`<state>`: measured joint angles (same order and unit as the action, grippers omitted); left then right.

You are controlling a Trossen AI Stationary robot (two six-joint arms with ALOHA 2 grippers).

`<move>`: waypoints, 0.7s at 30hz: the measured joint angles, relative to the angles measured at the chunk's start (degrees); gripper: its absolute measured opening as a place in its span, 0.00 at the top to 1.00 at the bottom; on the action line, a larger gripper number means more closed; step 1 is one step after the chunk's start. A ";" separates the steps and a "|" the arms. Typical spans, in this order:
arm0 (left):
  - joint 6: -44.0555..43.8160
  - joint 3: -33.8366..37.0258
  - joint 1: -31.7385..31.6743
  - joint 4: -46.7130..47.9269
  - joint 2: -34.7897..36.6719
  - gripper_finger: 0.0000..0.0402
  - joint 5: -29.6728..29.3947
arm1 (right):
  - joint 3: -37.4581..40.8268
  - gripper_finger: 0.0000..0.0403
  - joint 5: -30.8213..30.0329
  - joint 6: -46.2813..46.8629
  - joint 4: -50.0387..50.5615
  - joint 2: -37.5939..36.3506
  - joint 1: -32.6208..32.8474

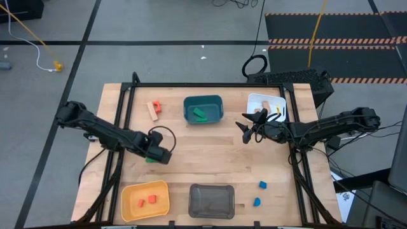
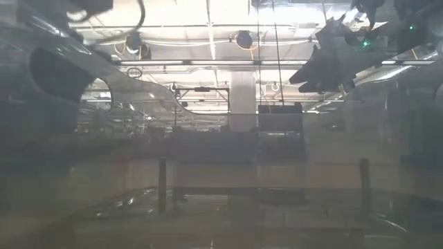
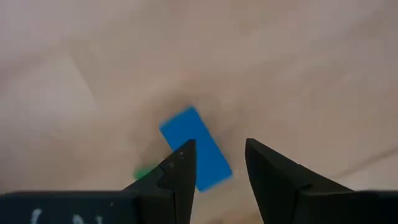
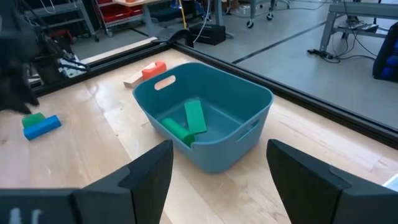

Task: Sort & place blocks by color
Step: Put the top left blue block into the black bin

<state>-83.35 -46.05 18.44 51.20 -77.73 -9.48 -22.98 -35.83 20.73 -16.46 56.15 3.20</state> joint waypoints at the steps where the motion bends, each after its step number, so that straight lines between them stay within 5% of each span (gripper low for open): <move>1: -0.02 1.15 -0.20 -1.42 0.00 0.64 1.89 | 0.00 0.38 0.00 0.00 -0.01 -0.01 0.01; 11: -2.27 8.21 -0.16 -10.76 0.02 0.46 4.08 | 0.00 0.38 0.00 0.00 0.03 -0.01 0.02; 21: -4.77 9.97 0.06 -11.26 0.33 0.49 0.03 | 0.00 0.38 -0.02 0.00 0.00 -0.01 0.02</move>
<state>-88.12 -36.08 18.50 39.94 -77.40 -9.45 -22.98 -35.85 20.73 -16.46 56.14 3.22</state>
